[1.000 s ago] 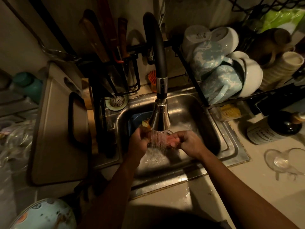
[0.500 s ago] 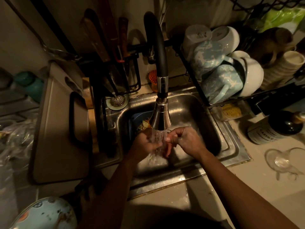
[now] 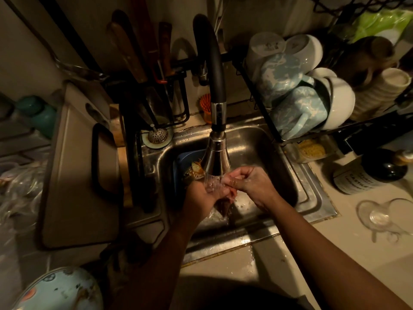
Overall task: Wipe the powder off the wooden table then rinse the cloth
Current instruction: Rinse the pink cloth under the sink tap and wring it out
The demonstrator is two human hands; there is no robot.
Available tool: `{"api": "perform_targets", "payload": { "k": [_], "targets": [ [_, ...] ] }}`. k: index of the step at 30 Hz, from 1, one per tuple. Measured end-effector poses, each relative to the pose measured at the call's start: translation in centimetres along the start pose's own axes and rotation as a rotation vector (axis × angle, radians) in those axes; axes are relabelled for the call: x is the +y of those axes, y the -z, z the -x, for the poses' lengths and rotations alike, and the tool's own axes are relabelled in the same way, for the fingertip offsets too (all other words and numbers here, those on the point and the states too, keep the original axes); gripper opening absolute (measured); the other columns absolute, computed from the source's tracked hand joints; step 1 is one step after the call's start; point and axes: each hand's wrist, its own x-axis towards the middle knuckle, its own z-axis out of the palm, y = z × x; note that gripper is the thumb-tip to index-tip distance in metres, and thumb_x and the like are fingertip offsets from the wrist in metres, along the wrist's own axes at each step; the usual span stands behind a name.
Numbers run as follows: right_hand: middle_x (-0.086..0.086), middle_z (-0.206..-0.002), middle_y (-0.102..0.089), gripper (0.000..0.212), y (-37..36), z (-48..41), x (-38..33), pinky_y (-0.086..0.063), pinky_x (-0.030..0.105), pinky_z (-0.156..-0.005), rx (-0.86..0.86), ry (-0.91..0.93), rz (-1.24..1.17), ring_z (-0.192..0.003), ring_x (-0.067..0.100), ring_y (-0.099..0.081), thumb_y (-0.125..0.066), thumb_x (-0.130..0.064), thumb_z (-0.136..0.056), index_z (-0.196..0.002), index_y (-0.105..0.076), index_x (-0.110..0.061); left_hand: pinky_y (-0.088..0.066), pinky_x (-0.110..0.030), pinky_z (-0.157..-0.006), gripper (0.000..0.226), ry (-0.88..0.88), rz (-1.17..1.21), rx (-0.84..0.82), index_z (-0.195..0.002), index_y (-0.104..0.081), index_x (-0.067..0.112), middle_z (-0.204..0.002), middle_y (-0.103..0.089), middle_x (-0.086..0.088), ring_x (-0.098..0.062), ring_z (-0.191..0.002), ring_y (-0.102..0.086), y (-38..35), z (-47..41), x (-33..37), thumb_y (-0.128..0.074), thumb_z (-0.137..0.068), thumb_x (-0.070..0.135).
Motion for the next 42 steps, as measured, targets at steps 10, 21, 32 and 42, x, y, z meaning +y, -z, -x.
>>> {"api": "perform_targets", "payload": {
  "k": [10,21,32,42],
  "targets": [
    [0.012,-0.081,-0.074,0.017,1.0,-0.4,0.1,-0.053,0.035,-0.078,-0.016,-0.022,0.039,-0.077,0.022,-0.066,-0.075,-0.016,-0.083,-0.088,-0.074,0.0,-0.055,-0.053,-0.088,0.02,-0.031,-0.129,0.055,-0.103,-0.067,0.0,-0.099,-0.072,-0.017,-0.031,-0.095,-0.07,1.1,-0.6,-0.1,-0.062,-0.084,0.006],
    [0.014,-0.101,-0.067,0.02,1.3,-0.9,0.1,-0.056,0.041,-0.081,0.193,-0.174,-0.117,-0.095,0.029,-0.066,-0.041,-0.027,-0.109,-0.102,-0.053,-0.013,-0.057,-0.049,-0.076,0.021,0.001,-0.066,0.208,-0.092,-0.058,0.023,-0.089,-0.066,-0.012,-0.029,-0.084,-0.065,2.3,-1.3,1.8,-0.047,-0.096,0.006],
    [0.004,-0.085,-0.072,0.011,-3.4,1.0,1.2,-0.051,0.02,-0.069,-0.012,0.129,0.084,-0.075,0.009,-0.066,-0.066,-0.005,-0.095,-0.091,-0.071,-0.014,-0.057,-0.038,-0.073,0.027,0.252,0.35,0.149,-0.118,-0.061,-0.003,-0.11,-0.068,-0.027,-0.038,-0.098,-0.068,-1.3,-0.8,1.7,-0.05,-0.094,-0.006],
    [0.009,-0.078,-0.075,0.011,-4.1,0.6,2.9,-0.054,0.03,-0.065,0.259,0.102,0.03,-0.067,0.014,-0.064,-0.067,-0.003,-0.092,-0.092,-0.078,-0.007,-0.054,-0.046,-0.077,0.031,0.222,0.375,0.168,-0.111,-0.063,-0.011,-0.106,-0.068,-0.033,-0.04,-0.091,-0.067,-1.2,-0.6,1.7,-0.064,-0.08,-0.005]
  ]
}}
